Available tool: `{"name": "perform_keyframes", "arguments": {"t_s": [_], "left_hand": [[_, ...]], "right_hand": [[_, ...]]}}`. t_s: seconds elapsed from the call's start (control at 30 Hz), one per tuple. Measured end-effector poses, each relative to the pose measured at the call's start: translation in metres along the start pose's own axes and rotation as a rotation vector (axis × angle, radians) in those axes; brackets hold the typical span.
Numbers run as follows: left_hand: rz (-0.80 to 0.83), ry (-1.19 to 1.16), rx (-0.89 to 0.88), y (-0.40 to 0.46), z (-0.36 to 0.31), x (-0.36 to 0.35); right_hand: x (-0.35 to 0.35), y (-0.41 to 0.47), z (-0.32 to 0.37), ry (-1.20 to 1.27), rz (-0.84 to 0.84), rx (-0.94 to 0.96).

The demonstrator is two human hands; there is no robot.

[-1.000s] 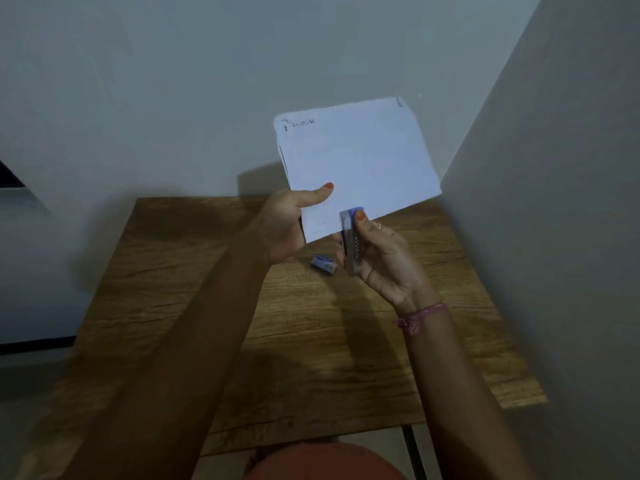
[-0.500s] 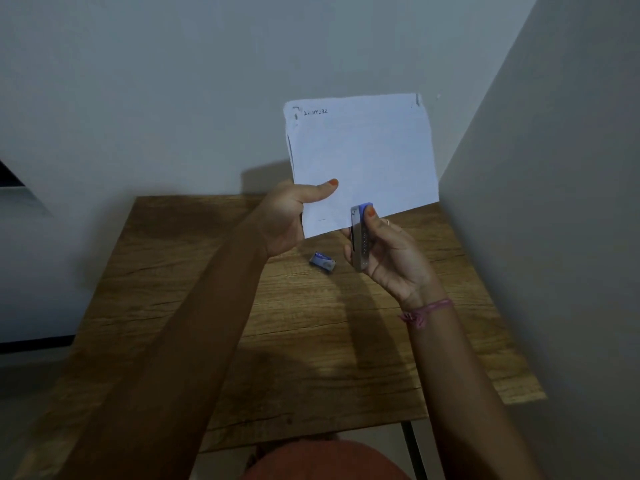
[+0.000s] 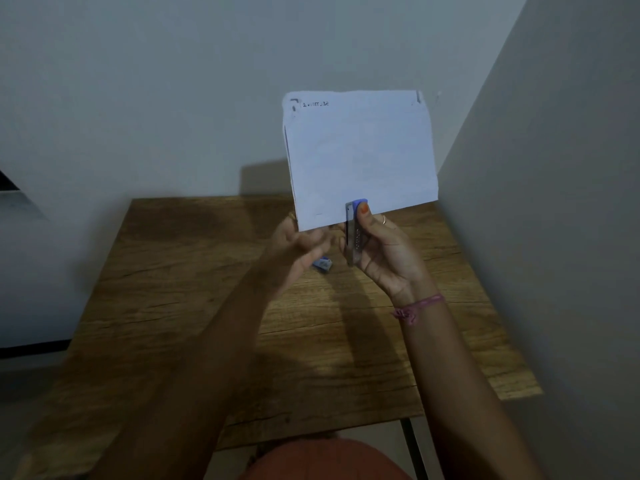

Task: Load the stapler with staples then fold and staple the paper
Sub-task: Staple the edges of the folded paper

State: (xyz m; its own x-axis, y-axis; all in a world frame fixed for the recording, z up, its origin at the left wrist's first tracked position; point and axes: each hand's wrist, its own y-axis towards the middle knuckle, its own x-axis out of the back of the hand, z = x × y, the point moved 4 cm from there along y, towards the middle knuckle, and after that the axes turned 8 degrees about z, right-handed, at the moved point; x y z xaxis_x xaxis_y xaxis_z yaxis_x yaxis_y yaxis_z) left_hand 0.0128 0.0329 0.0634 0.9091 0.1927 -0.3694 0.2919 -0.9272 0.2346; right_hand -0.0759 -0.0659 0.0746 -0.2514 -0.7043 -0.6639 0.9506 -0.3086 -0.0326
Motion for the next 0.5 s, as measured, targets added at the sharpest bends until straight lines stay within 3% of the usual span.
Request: {"name": "perform_keyframes", "arguments": {"t_s": [0.17,0.37,0.5], "left_hand": [[-0.36,0.098,-0.124,0.004,0.016,-0.005],[-0.454,-0.01,-0.184,0.014,0.018,-0.021],[-0.432,-0.067,-0.2,0.017,0.017,-0.024]], "right_hand": [[-0.003,0.001,-0.006,0.001,-0.007,-0.005],[0.001,0.002,-0.011,-0.045,-0.098,0.024],[0.003,0.001,-0.012,-0.066,-0.13,0.034]]}}
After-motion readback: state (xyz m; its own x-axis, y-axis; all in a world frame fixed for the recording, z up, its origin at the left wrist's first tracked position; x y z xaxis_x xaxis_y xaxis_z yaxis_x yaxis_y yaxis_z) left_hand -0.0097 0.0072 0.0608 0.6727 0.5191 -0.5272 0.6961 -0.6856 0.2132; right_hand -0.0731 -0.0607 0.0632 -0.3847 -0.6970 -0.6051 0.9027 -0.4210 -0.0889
